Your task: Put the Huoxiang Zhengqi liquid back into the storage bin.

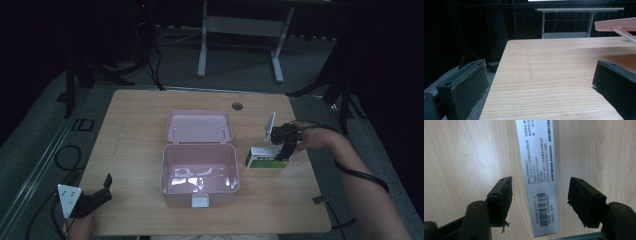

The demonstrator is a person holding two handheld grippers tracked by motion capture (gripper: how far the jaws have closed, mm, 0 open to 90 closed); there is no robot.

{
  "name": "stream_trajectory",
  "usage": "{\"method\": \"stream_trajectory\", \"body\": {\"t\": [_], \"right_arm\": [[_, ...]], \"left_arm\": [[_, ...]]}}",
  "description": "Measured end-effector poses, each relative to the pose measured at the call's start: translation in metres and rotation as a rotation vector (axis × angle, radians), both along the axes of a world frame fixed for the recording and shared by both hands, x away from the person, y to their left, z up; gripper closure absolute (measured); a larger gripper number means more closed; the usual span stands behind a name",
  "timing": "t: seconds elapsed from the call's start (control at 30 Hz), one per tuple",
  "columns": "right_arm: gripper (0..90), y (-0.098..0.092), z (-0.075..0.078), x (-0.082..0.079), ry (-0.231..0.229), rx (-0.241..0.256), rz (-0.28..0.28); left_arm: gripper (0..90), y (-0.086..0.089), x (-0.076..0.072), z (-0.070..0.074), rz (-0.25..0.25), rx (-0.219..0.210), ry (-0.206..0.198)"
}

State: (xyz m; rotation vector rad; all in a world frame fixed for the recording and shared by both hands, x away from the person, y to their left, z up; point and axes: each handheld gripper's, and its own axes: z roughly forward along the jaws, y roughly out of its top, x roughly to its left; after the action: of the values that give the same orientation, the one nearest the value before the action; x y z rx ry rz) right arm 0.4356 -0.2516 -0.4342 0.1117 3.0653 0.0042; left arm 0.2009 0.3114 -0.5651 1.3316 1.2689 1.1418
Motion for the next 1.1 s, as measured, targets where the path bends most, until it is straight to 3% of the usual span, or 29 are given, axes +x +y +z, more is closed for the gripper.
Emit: {"method": "stream_trajectory", "body": {"t": [0.33, 0.43, 0.77, 1.1], "right_arm": [[48.0, 0.000, -0.023, 0.011, 0.047, -0.050, 0.010], [50.0, -0.001, -0.027, 0.012, 0.061, -0.044, 0.008], [60.8, 0.005, -0.033, 0.011, 0.083, -0.054, 0.040], [62.3, 0.008, -0.027, 0.001, 0.107, -0.042, 0.031]], "left_arm": [[0.2, 0.000, 0.000, 0.000, -0.001, -0.001, -0.001], [0.2, 0.000, 0.000, 0.000, 0.000, -0.001, 0.000], [0.2, 0.000, 0.000, 0.000, -0.001, 0.001, 0.000], [0.2, 0.000, 0.000, 0.000, -0.001, 0.001, 0.001]]}}
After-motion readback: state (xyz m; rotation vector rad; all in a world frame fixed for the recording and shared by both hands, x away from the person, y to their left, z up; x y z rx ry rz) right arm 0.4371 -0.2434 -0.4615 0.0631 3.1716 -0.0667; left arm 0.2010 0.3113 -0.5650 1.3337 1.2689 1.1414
